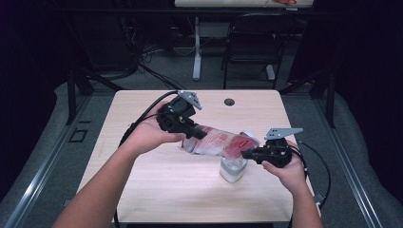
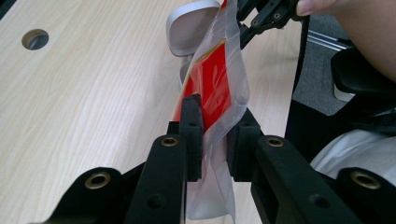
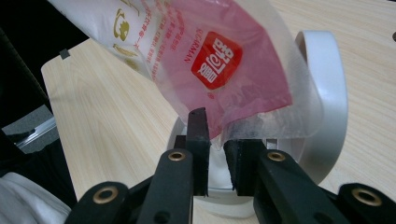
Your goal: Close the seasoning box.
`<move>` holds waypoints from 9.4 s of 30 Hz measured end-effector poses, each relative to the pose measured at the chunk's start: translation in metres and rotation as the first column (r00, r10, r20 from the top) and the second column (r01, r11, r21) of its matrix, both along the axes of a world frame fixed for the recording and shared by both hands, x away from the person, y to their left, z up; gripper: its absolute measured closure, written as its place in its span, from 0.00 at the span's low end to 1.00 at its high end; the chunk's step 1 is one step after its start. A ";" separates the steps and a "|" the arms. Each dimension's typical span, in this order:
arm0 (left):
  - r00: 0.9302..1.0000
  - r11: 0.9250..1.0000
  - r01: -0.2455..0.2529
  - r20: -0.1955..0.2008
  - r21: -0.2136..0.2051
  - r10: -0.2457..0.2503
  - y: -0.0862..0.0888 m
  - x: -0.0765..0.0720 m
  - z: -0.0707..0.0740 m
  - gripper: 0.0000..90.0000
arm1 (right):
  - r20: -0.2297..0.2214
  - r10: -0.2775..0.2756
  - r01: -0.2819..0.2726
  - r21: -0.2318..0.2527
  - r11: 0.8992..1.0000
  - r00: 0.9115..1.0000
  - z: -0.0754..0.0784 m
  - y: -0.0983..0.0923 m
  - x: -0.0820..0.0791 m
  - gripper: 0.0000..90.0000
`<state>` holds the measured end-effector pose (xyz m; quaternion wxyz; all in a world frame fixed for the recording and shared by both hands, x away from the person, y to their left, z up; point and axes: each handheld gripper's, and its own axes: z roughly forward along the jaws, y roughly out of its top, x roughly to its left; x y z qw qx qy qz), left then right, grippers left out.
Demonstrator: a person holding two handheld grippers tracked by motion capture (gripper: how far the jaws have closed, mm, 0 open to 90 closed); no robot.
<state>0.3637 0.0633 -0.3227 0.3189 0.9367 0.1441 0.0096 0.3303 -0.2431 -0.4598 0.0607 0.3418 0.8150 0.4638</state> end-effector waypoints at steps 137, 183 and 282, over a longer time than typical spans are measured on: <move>0.999 1.000 -0.008 0.041 0.010 0.008 -0.012 -0.001 0.003 0.86 | 0.031 -0.055 0.056 -0.028 0.998 0.998 0.005 -0.006 -0.006 0.89; 0.999 1.000 -0.010 0.042 0.009 0.010 -0.015 0.004 0.002 0.85 | 0.018 -0.052 0.052 -0.042 0.998 0.999 0.001 -0.004 -0.005 0.88; 0.999 1.000 0.005 0.054 -0.002 -0.005 -0.030 -0.001 0.010 0.83 | -0.016 -0.039 0.038 -0.044 0.998 0.999 -0.001 -0.005 -0.004 0.85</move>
